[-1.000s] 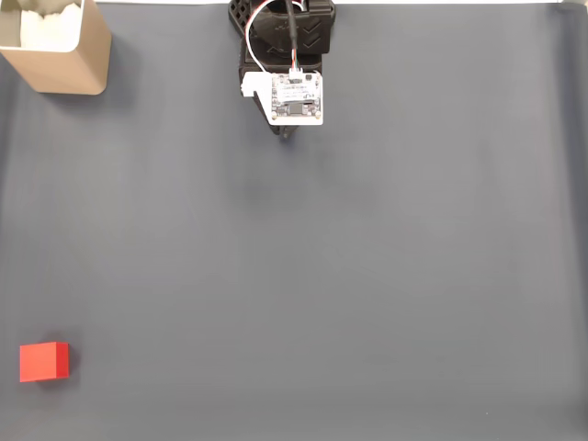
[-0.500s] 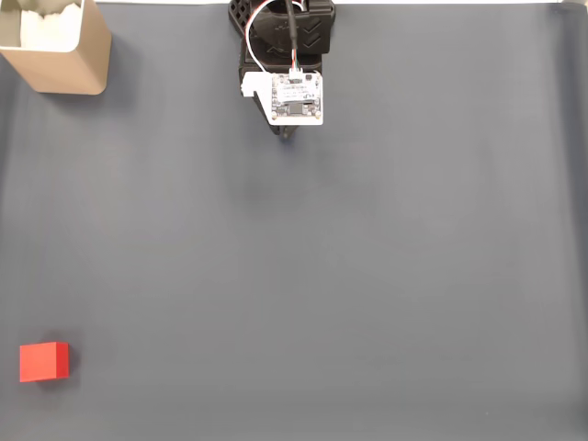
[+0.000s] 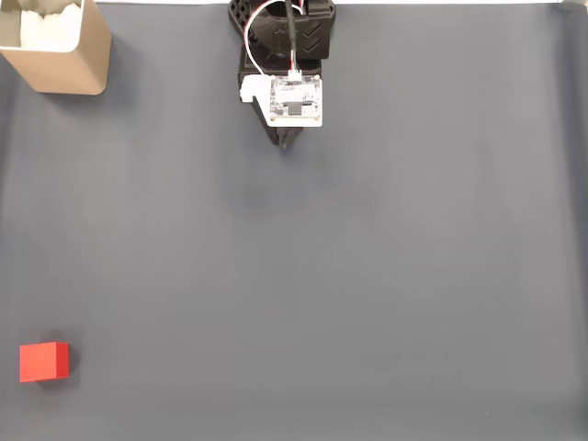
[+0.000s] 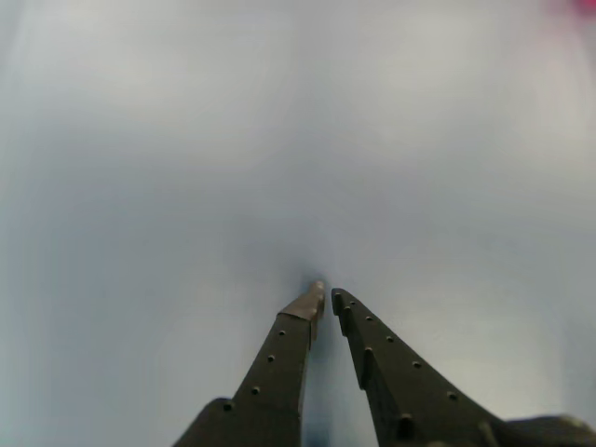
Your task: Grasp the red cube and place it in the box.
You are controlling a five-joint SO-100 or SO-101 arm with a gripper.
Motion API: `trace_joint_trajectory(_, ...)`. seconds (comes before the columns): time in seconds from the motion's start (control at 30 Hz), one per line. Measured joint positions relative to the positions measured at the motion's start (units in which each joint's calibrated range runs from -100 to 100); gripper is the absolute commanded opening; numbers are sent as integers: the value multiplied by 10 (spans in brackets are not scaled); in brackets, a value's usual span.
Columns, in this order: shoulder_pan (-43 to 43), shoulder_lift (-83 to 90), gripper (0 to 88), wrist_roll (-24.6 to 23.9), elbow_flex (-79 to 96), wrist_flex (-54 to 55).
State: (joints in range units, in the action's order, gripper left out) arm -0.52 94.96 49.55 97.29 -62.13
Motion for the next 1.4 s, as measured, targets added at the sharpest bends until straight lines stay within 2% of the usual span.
trace_joint_trajectory(0.43, -7, -172, 0, 15, -210, 65)
trace_joint_trajectory(1.03, -136, -485, 6, 13, -563, 67)
trace_joint_trajectory(1.4, -218, -633, 15, 0, -690, 67)
